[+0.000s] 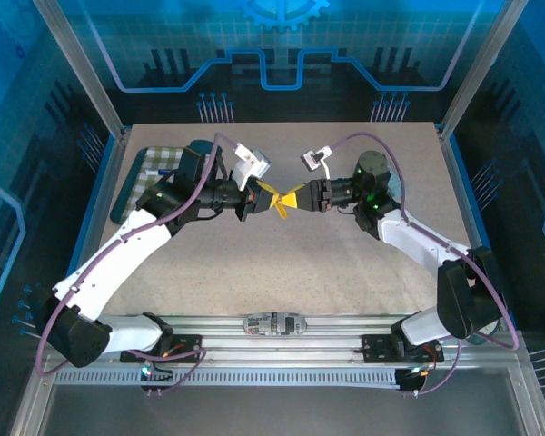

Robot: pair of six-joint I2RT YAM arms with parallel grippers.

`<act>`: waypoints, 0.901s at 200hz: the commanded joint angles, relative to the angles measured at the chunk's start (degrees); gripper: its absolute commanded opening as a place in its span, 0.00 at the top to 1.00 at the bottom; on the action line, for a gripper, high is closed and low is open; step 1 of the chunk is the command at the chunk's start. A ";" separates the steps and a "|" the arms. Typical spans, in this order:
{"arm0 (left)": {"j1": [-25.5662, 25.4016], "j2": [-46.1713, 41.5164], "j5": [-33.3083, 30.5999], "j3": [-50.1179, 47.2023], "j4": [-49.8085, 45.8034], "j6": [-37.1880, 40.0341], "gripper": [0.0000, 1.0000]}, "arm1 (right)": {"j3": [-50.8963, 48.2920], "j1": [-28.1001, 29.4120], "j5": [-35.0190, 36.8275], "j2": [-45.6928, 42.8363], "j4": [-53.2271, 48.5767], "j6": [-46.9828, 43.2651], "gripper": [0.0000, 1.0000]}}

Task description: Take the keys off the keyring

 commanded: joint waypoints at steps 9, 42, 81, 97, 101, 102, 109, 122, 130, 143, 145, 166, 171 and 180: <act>-0.33 -1.85 -1.11 -1.10 2.15 -0.44 1.00 | 2.02 0.66 -1.21 -0.50 -3.56 -3.25 0.78; -0.32 -3.15 -2.61 -1.48 2.81 -0.53 1.00 | 3.92 0.66 -0.20 -1.28 -13.15 -10.04 0.94; -0.12 -5.90 -7.48 -2.59 2.80 -0.94 0.76 | 11.02 -0.37 6.38 -4.62 -39.00 -28.86 1.00; 0.63 -7.87 -9.07 -3.90 3.79 -2.10 0.56 | 15.23 -0.31 9.68 -5.90 -49.97 -37.80 1.00; 0.87 -8.39 -9.27 -4.33 4.20 -2.50 0.54 | 15.94 -0.38 9.97 -6.15 -51.42 -38.98 1.00; 0.95 -8.56 -9.29 -4.42 4.25 -2.61 0.54 | 16.12 -0.40 9.97 -6.23 -51.67 -39.28 1.00; 1.56 -9.53 -9.24 -5.21 5.03 -3.24 0.52 | 17.16 -0.43 10.45 -6.61 -53.65 -41.00 1.00; 2.08 -11.30 -9.37 -6.63 6.39 -4.23 0.49 | 19.59 -0.43 12.40 -7.01 -58.33 -45.16 1.00; 2.31 -12.20 -9.63 -7.32 7.04 -4.68 0.48 | 21.41 -0.40 13.45 -6.94 -61.65 -47.77 1.00; 2.44 -13.27 -9.91 -8.38 8.19 -5.54 0.44 | 24.65 -0.28 15.57 -6.69 -66.31 -50.94 1.00; 2.45 -13.44 -9.87 -8.56 8.47 -5.71 0.43 | 25.15 -0.29 15.72 -6.63 -66.85 -51.34 1.00; 2.53 -14.19 -8.52 -11.20 12.46 -7.12 0.41 | 30.41 -0.01 17.04 -6.00 -72.15 -54.93 1.00; 2.53 -14.44 -8.07 -12.19 13.90 -7.39 0.41 | 31.62 -0.05 17.16 -5.61 -73.52 -55.60 1.00; 2.57 -15.05 -7.88 -14.23 17.88 -8.08 0.40 | 33.91 0.05 17.27 -4.93 -75.99 -56.69 1.00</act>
